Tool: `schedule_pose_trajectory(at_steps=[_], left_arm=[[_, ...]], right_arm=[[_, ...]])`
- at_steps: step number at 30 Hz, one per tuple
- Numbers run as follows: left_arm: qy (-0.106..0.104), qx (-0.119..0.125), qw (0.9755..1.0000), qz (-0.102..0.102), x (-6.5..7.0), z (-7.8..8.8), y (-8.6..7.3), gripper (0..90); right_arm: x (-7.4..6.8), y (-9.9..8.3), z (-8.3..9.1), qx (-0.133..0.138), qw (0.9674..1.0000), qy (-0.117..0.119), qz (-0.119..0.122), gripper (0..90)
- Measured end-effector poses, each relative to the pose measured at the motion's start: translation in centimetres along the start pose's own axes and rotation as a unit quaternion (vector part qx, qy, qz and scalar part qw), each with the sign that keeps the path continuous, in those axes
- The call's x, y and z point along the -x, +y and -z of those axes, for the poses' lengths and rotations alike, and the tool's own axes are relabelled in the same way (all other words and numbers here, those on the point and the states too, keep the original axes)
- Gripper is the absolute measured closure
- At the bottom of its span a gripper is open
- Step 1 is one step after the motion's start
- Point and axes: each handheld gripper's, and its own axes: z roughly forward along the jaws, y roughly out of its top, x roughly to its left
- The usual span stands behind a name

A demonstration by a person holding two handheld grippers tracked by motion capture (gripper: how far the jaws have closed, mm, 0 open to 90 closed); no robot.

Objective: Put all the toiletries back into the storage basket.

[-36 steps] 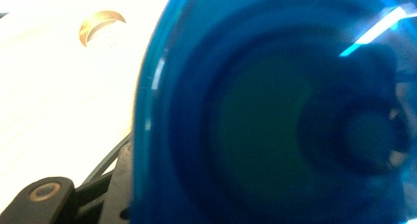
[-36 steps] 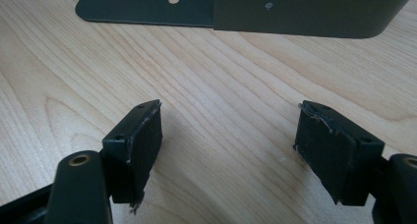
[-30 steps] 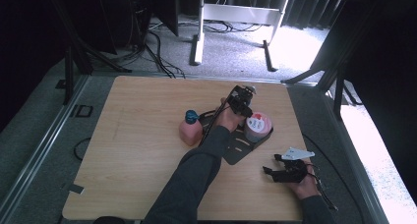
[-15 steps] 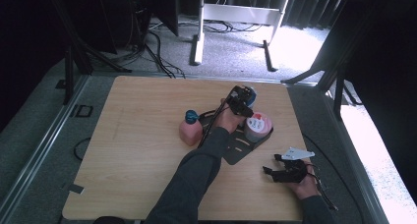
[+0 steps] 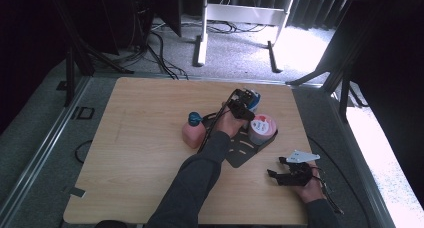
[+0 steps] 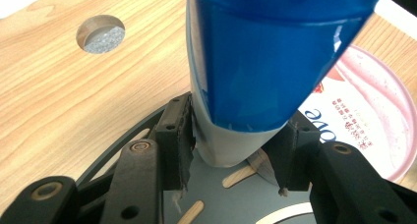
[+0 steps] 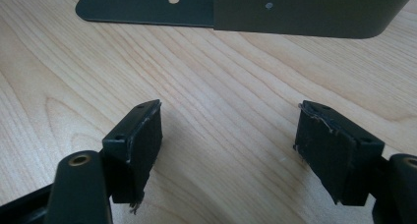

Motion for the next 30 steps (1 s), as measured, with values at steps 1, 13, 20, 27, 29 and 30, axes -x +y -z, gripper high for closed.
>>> schedule_pose_trajectory(at_steps=[1,13,20,27,29,30], left_arm=[[0.004,-0.001,1.0000,-0.005,0.1,0.0,0.0,55.8],[-0.002,0.004,0.9999,0.010,0.0,0.6,0.1,56.8],[-0.009,-0.008,0.9997,0.019,0.0,0.4,-0.3,55.4],[-0.019,-0.011,0.9996,0.019,-0.1,0.8,-0.9,50.6],[-0.016,-0.011,0.9997,0.015,-0.1,1.1,-1.0,49.1],[-0.015,-0.009,0.9997,0.015,0.0,1.3,-1.1,48.6]], right_arm=[[0.0,0.0,0.0,0.000,1.0000,0.000,0.000,25.4],[0.0,0.0,0.0,0.000,1.0000,0.000,-0.001,25.4],[0.0,0.0,0.0,0.000,1.0000,0.000,0.000,25.4],[0.0,0.0,0.0,0.000,1.0000,0.000,0.000,25.4],[0.0,0.0,0.0,0.000,1.0000,0.000,-0.001,25.4],[0.0,0.0,0.0,0.000,1.0000,0.000,-0.001,25.4]])
